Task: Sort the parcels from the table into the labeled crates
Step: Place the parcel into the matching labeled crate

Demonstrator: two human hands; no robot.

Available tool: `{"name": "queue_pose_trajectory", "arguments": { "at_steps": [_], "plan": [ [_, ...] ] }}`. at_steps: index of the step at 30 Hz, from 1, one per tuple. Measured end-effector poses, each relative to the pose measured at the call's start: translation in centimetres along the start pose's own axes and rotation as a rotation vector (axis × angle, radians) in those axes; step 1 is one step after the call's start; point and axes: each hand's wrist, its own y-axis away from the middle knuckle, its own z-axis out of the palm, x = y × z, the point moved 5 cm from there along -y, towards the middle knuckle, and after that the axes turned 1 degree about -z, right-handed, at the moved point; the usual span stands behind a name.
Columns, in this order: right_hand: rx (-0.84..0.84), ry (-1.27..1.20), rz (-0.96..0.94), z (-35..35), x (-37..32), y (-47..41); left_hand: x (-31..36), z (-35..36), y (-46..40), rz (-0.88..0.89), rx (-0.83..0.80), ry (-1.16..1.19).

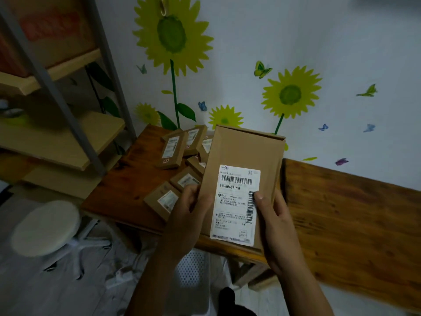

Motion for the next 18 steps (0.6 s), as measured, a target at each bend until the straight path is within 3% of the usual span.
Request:
{"name": "queue_pose_trajectory", "arguments": {
  "at_steps": [7, 18],
  "plan": [
    [-0.039, 0.073, 0.017, -0.2, 0.1, 1.4, 2.5, -0.7, -1.0, 0.098, 0.108, -0.084],
    [-0.046, 0.071, -0.02, -0.5, -0.6, 2.7, 2.6, -0.4, 0.2, 0.096, 0.025, -0.043]
  ]
}}
